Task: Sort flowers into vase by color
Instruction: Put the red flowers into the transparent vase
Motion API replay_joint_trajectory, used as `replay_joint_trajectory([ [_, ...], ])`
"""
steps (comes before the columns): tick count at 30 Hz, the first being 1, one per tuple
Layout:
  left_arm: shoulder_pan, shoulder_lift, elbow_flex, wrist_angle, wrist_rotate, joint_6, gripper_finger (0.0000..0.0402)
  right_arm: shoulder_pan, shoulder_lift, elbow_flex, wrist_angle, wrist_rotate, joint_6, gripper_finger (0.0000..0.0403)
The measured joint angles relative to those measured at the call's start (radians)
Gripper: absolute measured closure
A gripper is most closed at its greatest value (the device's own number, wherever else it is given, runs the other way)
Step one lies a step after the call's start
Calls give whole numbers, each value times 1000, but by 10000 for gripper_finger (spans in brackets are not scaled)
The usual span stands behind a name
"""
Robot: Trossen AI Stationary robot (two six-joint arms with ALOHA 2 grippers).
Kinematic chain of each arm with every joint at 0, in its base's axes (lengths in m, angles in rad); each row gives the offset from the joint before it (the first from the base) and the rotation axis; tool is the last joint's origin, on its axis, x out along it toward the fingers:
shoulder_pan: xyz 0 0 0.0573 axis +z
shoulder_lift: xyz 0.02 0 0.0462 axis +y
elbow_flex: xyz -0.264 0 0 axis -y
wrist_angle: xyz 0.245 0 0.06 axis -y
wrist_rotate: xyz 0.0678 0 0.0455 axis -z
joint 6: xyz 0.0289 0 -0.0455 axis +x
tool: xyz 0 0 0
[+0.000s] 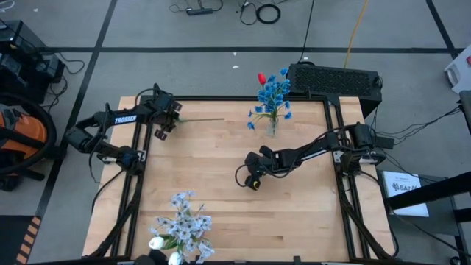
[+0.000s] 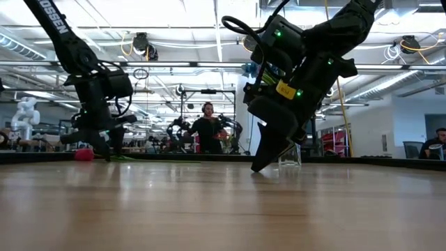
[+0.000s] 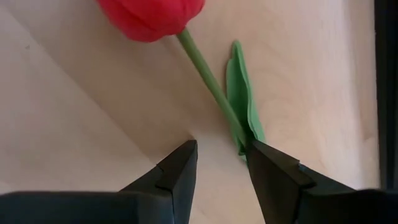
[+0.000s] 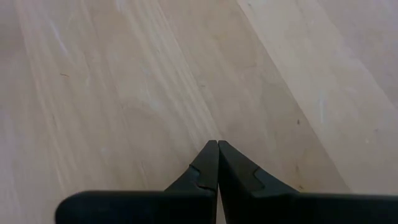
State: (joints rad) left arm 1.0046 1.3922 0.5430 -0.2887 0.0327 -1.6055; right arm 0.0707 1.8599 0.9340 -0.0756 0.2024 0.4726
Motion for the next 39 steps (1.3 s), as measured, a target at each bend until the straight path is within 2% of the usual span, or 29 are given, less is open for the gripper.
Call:
replay_joint_trajectory([
  [4, 4, 2, -1, 15, -12, -39, 252, -1, 0, 0, -1, 0, -4, 403],
  [10, 29, 21, 2, -45, -10, -7, 252, -10, 1, 0, -2, -4, -17, 403],
  [16, 39, 52, 6, -61, 67, 216, 253, -19, 1, -1, 3, -8, -27, 403],
  [22, 36, 33, -2, -69, 162, 422, 285, -23, 3, -2, 29, -7, -48, 403],
  [28, -3, -56, -13, -152, 311, 435, 314, -24, 4, -2, 38, -1, -51, 403],
  [31, -6, -115, -8, -165, 287, 432, 316, -24, 4, -2, 41, 0, -51, 403],
  [34, -7, -166, -9, -165, 229, 365, 316, -25, 4, -2, 46, 1, -54, 403],
  [39, -3, -226, -7, -117, 44, 200, 316, -26, 5, -2, 54, 6, -66, 403],
])
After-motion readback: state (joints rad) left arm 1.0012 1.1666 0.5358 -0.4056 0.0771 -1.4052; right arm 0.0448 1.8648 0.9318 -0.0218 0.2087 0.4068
